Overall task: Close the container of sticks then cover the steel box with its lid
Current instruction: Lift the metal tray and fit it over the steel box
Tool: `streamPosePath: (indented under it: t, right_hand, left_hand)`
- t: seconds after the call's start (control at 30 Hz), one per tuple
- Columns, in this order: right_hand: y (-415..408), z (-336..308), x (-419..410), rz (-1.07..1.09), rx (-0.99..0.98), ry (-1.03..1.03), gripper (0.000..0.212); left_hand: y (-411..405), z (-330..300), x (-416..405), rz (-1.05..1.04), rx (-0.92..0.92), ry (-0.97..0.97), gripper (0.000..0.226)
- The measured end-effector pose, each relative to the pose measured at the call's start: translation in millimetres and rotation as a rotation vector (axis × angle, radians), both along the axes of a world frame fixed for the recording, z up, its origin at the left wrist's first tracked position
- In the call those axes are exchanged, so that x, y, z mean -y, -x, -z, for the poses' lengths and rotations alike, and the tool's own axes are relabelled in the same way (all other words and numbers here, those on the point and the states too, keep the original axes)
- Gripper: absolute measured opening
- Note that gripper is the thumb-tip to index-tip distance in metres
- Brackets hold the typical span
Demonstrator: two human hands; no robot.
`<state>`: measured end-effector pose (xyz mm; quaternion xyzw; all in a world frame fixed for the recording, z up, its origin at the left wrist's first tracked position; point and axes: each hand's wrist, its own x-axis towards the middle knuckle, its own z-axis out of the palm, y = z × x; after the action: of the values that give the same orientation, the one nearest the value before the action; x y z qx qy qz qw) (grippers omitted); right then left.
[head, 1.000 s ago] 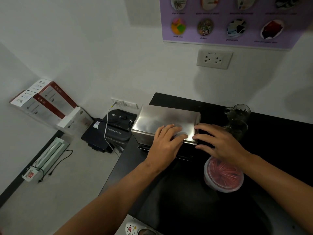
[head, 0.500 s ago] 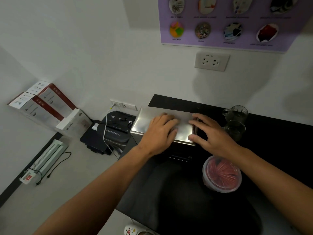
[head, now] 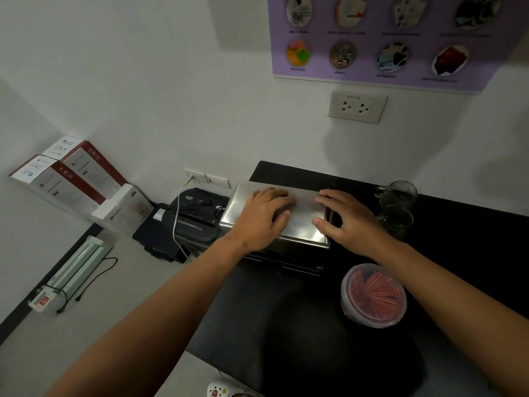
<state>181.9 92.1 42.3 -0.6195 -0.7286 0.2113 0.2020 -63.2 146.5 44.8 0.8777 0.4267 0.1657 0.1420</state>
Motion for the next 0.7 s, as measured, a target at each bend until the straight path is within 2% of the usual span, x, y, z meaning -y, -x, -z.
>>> streamPosePath:
  t: [0.13,0.27,0.37,0.43,0.53,0.7]
  right_hand:
    - [-2,-11,-7,-0.019,0.053,0.013,0.058]
    - [12,-28,-17,-0.066,0.062,0.015,0.052]
    - [37,-42,-29,-0.185,0.063,0.035,0.048]
    - [55,-44,-41,-0.288,0.088,0.05,0.045]
    - [84,-41,-65,-0.393,0.116,0.096,0.048]
    - [124,-37,-95,-0.456,0.2,0.142,0.047]
  left_hand:
    - [15,0,3,-0.027,0.038,0.028,0.036]
    - [42,7,11,-0.245,0.155,-0.033,0.032]
    - [64,9,18,-0.452,0.306,0.099,0.031]
    - [72,8,22,-0.543,0.461,0.236,0.02]
    - [78,11,24,-0.592,0.607,0.427,0.027]
    - [89,16,25,-0.589,0.684,0.538,0.038]
